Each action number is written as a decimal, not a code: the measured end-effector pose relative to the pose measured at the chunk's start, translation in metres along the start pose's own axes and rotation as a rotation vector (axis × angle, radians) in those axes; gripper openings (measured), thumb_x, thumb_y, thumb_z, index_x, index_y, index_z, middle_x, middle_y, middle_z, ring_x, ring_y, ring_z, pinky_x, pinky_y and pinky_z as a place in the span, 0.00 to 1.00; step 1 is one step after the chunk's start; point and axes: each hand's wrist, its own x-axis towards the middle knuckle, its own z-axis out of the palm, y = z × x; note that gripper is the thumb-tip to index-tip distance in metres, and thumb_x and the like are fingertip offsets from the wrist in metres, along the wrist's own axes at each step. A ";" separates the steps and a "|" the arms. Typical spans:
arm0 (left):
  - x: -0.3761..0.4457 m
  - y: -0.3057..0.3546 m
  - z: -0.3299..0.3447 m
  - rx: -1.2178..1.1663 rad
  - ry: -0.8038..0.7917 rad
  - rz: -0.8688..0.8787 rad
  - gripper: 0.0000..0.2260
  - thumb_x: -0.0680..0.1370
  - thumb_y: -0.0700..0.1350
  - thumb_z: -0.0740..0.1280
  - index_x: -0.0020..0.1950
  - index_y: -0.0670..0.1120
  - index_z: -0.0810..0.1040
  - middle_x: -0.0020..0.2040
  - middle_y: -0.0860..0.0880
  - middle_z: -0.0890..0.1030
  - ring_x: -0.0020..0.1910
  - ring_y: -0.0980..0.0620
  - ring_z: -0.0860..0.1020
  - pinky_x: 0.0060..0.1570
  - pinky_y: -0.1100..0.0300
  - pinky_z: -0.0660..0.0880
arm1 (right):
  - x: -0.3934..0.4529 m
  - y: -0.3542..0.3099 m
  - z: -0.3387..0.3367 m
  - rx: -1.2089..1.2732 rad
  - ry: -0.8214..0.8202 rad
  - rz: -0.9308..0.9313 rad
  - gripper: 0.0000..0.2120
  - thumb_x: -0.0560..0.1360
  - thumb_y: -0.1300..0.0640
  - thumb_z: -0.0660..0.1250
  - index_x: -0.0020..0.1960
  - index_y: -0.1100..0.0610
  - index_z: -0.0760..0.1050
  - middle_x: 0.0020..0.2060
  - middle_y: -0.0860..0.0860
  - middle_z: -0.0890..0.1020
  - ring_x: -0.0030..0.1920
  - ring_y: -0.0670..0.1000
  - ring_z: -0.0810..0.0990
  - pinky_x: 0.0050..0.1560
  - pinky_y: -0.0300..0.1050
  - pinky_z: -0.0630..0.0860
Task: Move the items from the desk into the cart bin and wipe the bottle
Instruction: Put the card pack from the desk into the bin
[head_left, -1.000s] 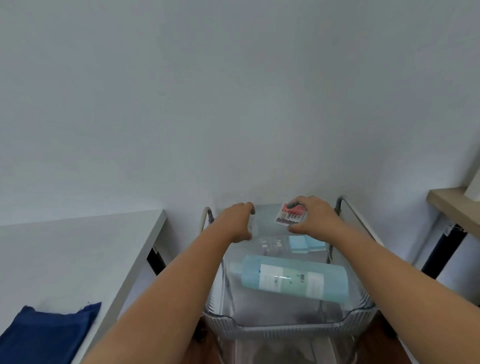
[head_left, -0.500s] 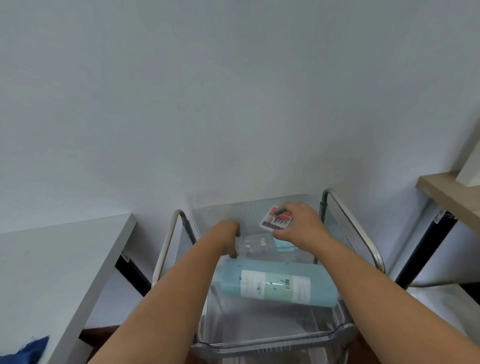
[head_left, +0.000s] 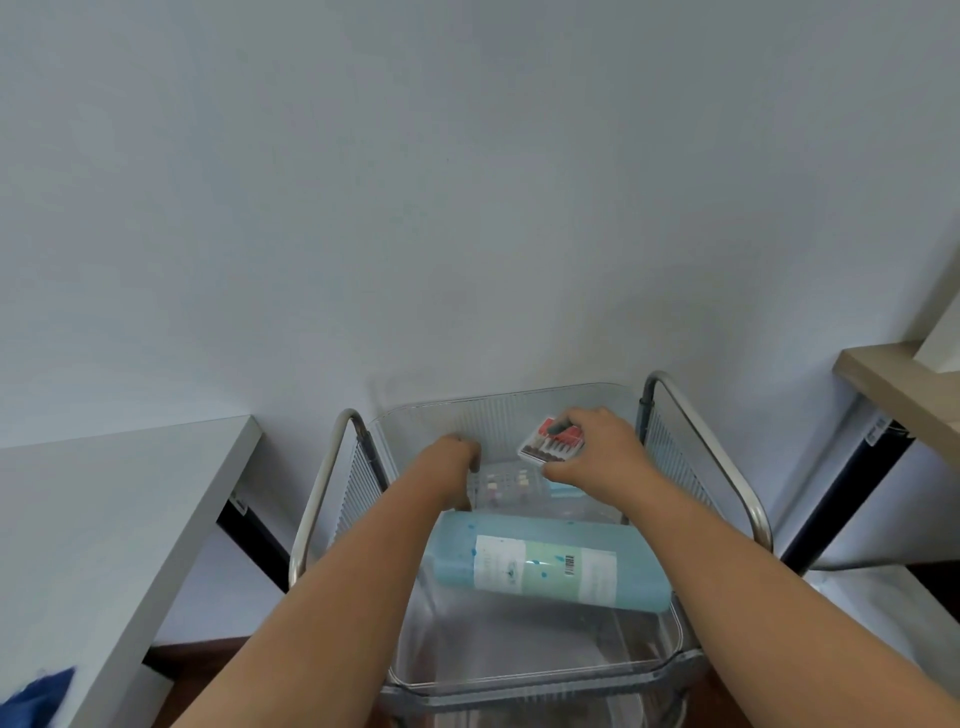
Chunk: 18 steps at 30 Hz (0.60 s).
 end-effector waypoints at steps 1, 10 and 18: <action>0.000 0.000 0.000 0.006 0.006 0.003 0.25 0.64 0.41 0.81 0.57 0.47 0.76 0.60 0.46 0.75 0.56 0.45 0.75 0.54 0.56 0.75 | 0.000 0.001 0.000 0.004 0.004 0.012 0.20 0.61 0.52 0.78 0.50 0.44 0.77 0.49 0.48 0.73 0.46 0.48 0.74 0.42 0.37 0.69; 0.000 -0.001 -0.003 0.010 0.042 0.015 0.26 0.64 0.45 0.81 0.60 0.49 0.78 0.60 0.48 0.76 0.57 0.47 0.76 0.55 0.57 0.73 | 0.003 0.005 0.010 0.002 -0.017 0.133 0.12 0.61 0.49 0.77 0.42 0.50 0.79 0.42 0.47 0.80 0.45 0.48 0.78 0.36 0.38 0.71; -0.003 0.003 -0.001 0.041 0.076 0.051 0.21 0.65 0.52 0.80 0.55 0.54 0.80 0.55 0.51 0.78 0.52 0.50 0.77 0.49 0.56 0.76 | 0.014 -0.010 0.030 -0.185 -0.162 0.109 0.22 0.61 0.42 0.77 0.48 0.53 0.79 0.49 0.52 0.81 0.54 0.53 0.76 0.53 0.47 0.75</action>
